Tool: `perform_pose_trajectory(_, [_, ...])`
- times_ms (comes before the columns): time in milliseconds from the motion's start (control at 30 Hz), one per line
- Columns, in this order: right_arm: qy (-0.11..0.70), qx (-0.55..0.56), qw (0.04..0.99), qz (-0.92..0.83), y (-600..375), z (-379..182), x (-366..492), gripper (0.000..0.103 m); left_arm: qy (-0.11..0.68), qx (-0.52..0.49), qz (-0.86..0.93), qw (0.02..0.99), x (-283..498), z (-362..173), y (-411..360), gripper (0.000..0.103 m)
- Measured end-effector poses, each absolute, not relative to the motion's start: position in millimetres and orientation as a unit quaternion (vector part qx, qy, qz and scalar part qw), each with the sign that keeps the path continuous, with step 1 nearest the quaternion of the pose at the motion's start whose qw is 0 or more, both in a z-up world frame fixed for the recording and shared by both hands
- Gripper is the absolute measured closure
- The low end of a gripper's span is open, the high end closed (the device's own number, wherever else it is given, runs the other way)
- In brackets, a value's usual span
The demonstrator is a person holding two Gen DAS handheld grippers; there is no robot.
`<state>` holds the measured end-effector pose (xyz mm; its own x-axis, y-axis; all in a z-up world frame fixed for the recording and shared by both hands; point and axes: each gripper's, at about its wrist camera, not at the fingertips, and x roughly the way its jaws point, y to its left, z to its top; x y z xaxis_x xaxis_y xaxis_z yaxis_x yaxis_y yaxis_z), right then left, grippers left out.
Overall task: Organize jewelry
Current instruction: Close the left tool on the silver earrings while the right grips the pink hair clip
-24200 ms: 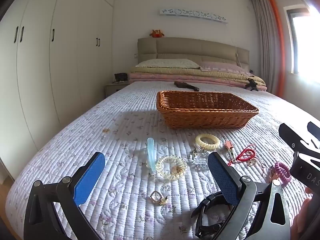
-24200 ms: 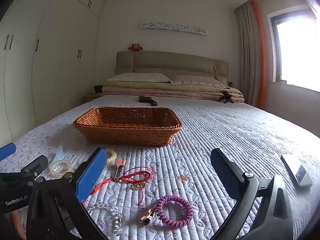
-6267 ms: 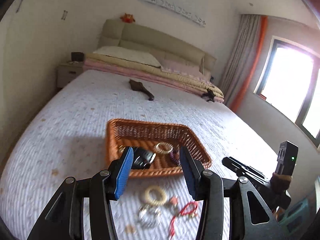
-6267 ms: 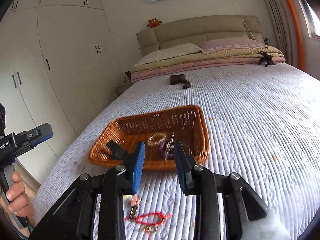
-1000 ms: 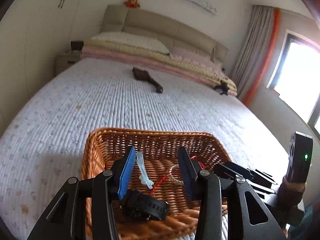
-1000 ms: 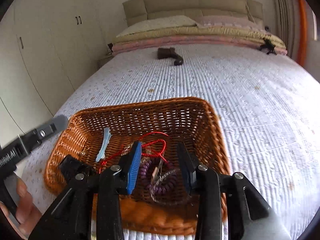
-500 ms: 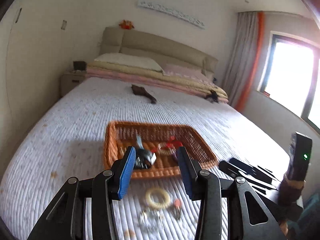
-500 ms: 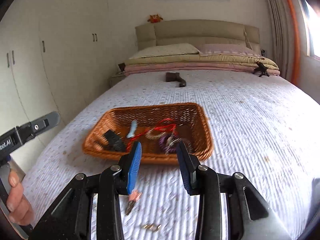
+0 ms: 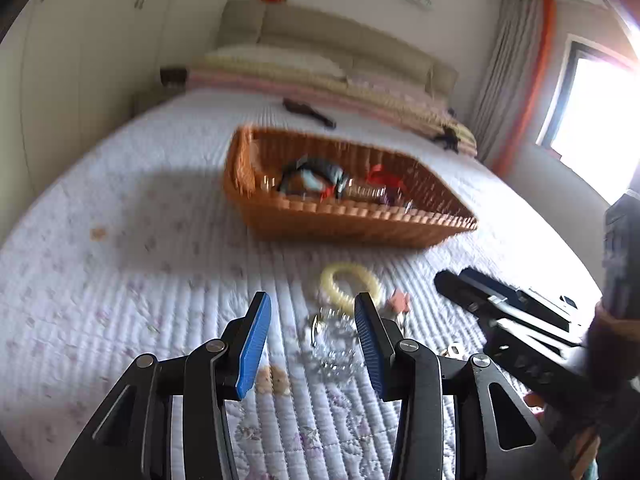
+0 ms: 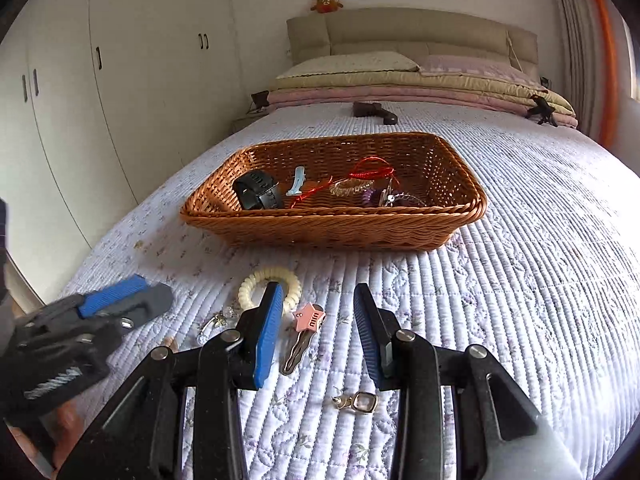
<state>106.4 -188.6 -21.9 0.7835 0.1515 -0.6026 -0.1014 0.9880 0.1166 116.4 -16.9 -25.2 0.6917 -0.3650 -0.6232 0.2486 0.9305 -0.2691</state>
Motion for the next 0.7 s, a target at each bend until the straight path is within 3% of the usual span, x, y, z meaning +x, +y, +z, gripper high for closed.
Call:
perform_pose_trajectory(333, [0.4, 0.058, 0.911, 0.085, -190.8, -51.0, 130.2, 0.064, 0.409, -0.071, -0.184, 0.891, 128.5, -47.6, -27.7, 0.059])
perform_pose_trajectory(700, [0.425, 0.053, 0.899, 0.091, -184.8, -59.1, 144.9, 0.064, 0.427, -0.056, -0.184, 0.883, 137.9, -56.4, -38.4, 0.065])
